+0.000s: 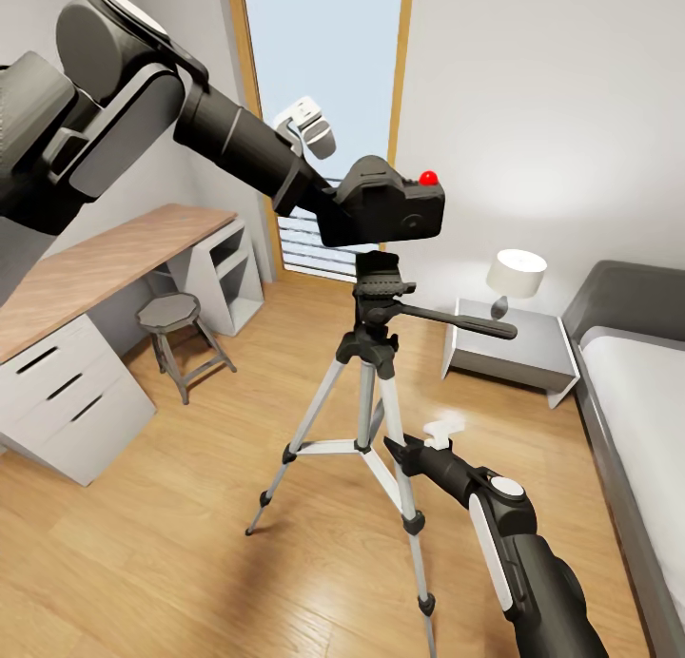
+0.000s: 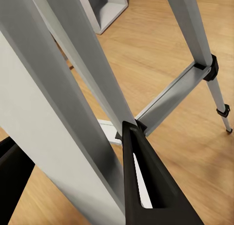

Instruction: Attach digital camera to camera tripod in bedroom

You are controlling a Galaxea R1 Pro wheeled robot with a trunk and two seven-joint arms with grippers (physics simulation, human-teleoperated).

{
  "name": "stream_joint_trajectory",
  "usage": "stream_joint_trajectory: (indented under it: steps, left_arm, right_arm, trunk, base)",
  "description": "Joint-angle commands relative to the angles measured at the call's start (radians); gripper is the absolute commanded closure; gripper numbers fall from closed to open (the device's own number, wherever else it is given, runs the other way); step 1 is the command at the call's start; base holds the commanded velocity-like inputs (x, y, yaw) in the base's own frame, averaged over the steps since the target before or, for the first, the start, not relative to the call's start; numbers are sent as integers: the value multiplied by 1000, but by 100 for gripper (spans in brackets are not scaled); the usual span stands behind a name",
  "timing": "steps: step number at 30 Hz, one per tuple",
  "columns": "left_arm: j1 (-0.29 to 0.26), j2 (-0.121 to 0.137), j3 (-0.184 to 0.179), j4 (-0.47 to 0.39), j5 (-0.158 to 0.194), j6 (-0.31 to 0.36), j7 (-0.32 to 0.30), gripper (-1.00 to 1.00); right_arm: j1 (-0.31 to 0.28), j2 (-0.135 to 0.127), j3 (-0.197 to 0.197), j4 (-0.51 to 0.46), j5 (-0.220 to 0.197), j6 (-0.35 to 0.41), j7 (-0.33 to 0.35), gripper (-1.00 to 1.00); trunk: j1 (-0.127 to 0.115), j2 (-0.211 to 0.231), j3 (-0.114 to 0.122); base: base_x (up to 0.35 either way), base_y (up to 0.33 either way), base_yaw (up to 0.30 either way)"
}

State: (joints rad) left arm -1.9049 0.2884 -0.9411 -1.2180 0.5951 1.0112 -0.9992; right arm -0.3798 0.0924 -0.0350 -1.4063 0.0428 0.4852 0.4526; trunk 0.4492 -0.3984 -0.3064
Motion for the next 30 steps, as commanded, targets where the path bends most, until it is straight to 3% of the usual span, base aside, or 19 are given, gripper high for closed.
stream_joint_trajectory:
  steps: [1, 24, 30]
  left_arm:
    - [-2, 1, -2, 0, 2, 2, -3, 100]
    - [6, -6, -3, 1, -10, -8, 6, 100]
    - [12, -6, -4, 3, -11, -38, 7, 100]
  right_arm:
    - [-1, 1, -3, 41, 17, 6, 9, 100]
    - [-1, 1, -3, 41, 17, 6, 9, 100]
    - [-1, 1, -3, 41, 17, 6, 9, 100]
  trunk:
    - [1, -2, -2]
    - [1, -2, -2]
    - [1, -2, -2]
  base:
    - [0, 0, 0]
    - [0, 0, 0]
    - [0, 0, 0]
